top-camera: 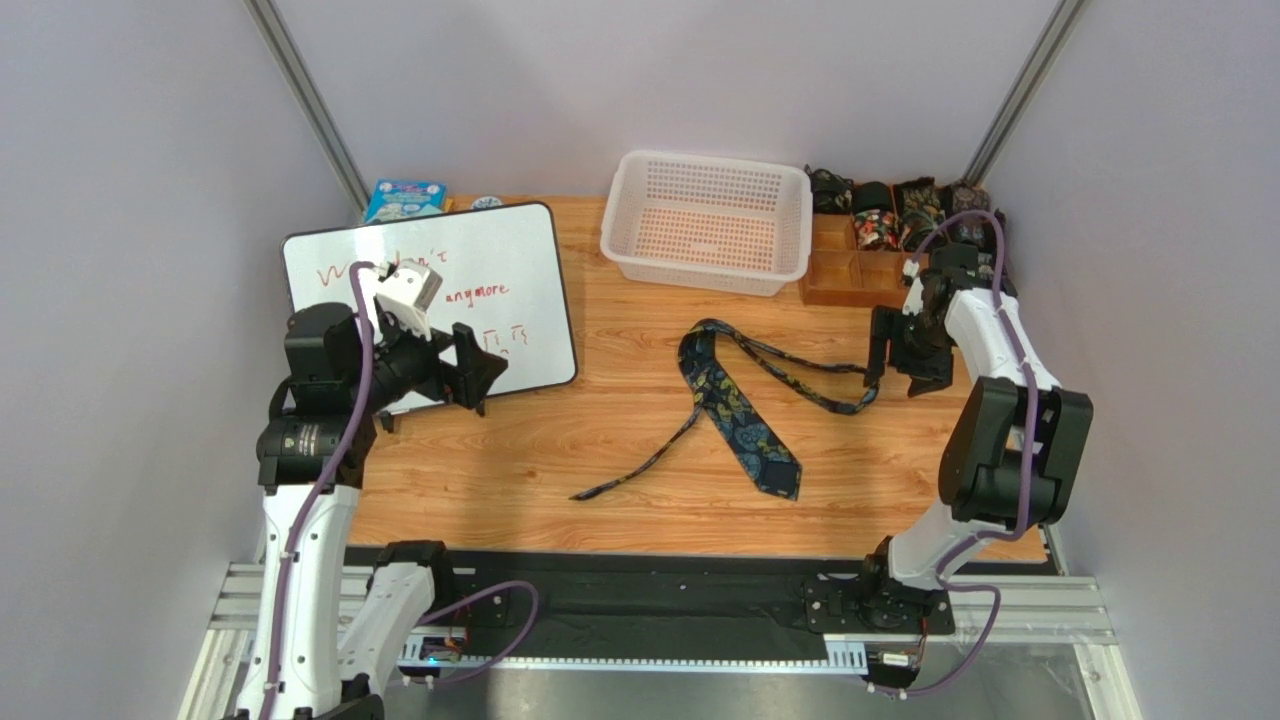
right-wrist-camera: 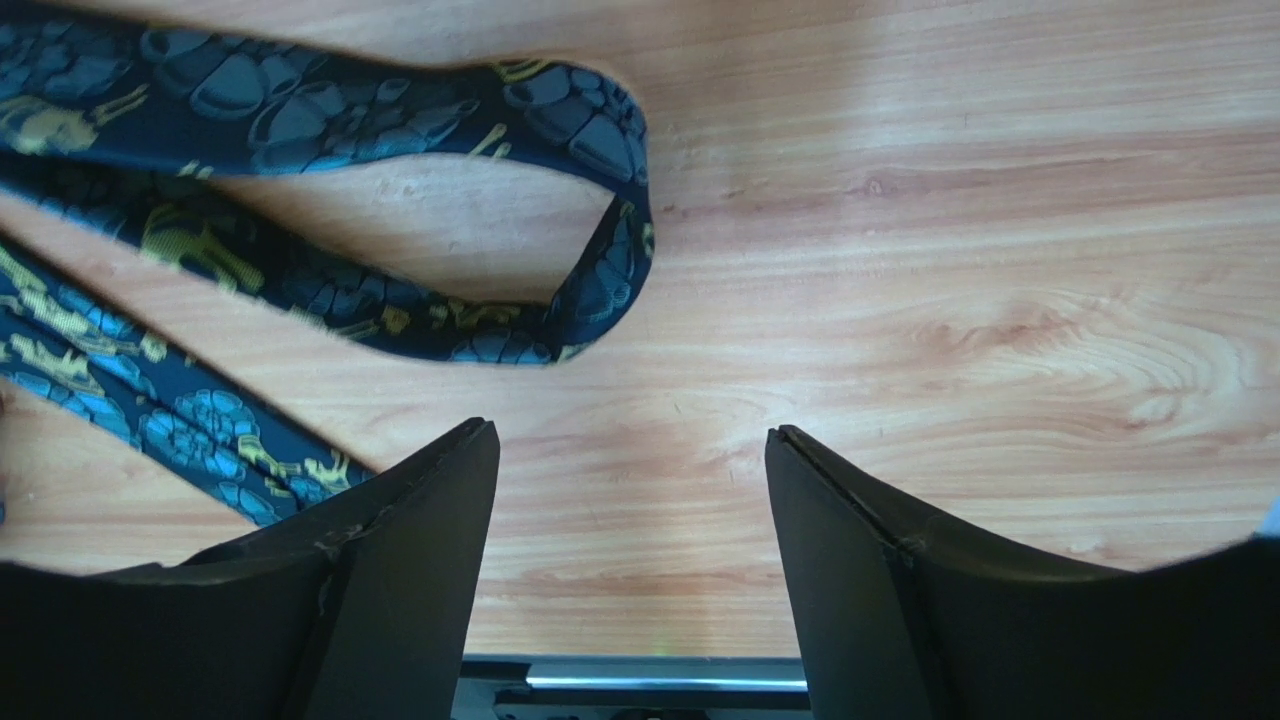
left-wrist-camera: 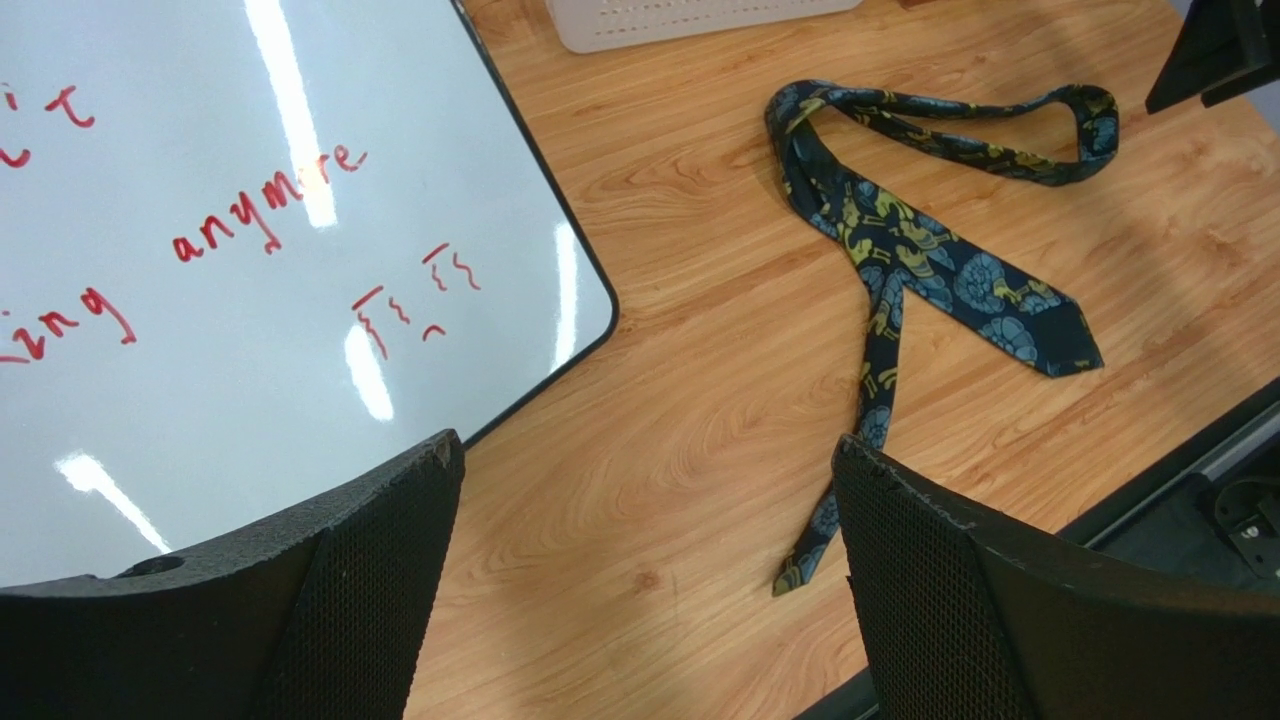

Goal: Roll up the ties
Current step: Flatten out the tie at the center of the board.

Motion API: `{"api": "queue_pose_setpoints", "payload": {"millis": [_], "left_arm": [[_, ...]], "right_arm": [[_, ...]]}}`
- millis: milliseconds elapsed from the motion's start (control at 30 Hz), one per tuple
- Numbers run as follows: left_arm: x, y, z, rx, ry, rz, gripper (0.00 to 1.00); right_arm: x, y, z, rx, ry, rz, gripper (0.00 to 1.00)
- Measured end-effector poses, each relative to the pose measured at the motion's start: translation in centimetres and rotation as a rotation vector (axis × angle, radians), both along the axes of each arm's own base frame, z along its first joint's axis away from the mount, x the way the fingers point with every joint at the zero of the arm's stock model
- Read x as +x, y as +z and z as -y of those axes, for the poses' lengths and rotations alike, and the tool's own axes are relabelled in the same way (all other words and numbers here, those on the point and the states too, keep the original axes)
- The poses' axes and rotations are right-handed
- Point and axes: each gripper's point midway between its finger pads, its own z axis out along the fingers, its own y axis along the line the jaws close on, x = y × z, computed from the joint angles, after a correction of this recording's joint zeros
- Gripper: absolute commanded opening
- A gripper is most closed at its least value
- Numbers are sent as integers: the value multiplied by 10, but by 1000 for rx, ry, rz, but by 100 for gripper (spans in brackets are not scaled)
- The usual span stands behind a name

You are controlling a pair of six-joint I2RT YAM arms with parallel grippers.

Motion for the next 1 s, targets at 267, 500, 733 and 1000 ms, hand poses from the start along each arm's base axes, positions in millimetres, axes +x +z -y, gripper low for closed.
{"api": "queue_pose_setpoints", "payload": {"millis": [267, 500, 733, 1000], "left_arm": [[-1, 11, -2, 29, -2, 39, 96], [-2, 19, -3, 49, -11, 65, 96], [4, 16, 2, 32, -46, 45, 97], [8, 21, 9, 15, -87, 85, 97]], "right_arm": [[3, -67, 5, 58, -117, -145, 49], [1, -76, -2, 147, -195, -166, 0], [-1, -30, 54, 107, -268, -53, 0], [-11, 196, 177, -265, -269, 532, 0]]}}
